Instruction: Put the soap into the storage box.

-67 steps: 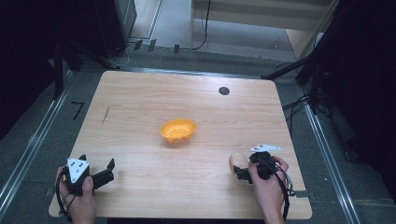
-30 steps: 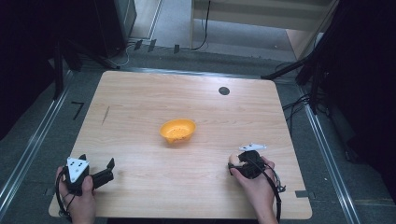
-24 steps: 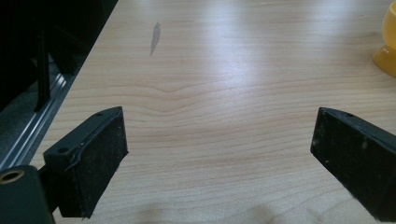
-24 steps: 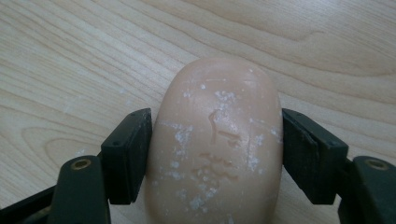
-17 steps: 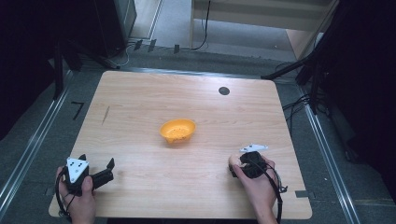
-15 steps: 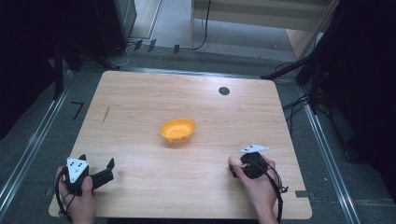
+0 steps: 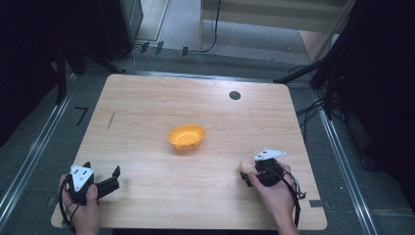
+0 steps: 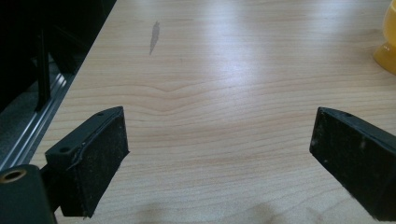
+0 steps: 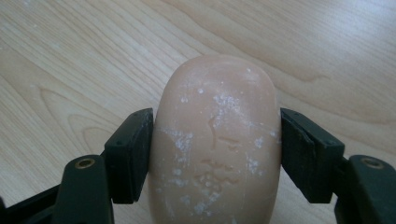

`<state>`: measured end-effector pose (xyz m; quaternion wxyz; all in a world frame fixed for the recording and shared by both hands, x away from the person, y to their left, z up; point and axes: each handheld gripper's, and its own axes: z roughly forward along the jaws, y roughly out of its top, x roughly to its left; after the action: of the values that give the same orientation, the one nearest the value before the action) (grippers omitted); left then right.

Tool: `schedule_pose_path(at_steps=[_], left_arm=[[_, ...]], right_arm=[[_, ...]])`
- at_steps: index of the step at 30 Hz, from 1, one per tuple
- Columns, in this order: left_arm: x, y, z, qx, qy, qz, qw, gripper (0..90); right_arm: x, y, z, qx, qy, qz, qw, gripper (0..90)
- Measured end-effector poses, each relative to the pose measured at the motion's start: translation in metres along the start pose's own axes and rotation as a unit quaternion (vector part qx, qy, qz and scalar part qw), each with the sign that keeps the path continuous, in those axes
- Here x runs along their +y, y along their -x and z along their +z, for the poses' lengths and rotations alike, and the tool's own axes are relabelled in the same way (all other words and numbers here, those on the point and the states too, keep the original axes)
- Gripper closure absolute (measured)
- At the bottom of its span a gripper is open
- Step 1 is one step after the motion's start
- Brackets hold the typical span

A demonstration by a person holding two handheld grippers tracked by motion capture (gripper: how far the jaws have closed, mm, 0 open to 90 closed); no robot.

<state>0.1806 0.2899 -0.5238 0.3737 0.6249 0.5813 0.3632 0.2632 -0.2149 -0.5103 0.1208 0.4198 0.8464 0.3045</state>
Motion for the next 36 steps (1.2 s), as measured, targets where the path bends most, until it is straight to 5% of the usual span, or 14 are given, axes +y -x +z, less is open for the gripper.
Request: schedule_pose_path(at_steps=[8, 13, 26, 36], left_arm=[[0.0, 0.0, 0.0, -0.001, 0.0, -0.001, 1.0, 4.6], [0.0, 0.0, 0.0, -0.001, 0.001, -0.001, 1.0, 4.6], [0.0, -0.001, 0.0, -0.003, 0.004, -0.004, 1.0, 4.6], [0.0, -0.001, 0.0, -0.004, 0.003, -0.003, 1.0, 4.6]], right_arm=[[0.012, 0.001, -0.001, 0.048, -0.001, -0.018, 0.9987, 32.4], [0.02, -0.003, -0.001, 0.049, -0.008, -0.061, 0.9969, 32.5], [0.051, -0.006, 0.003, 0.071, -0.012, -0.115, 0.9907, 32.8], [0.076, -0.007, 0.006, 0.093, -0.009, -0.136, 0.9864, 32.8]])
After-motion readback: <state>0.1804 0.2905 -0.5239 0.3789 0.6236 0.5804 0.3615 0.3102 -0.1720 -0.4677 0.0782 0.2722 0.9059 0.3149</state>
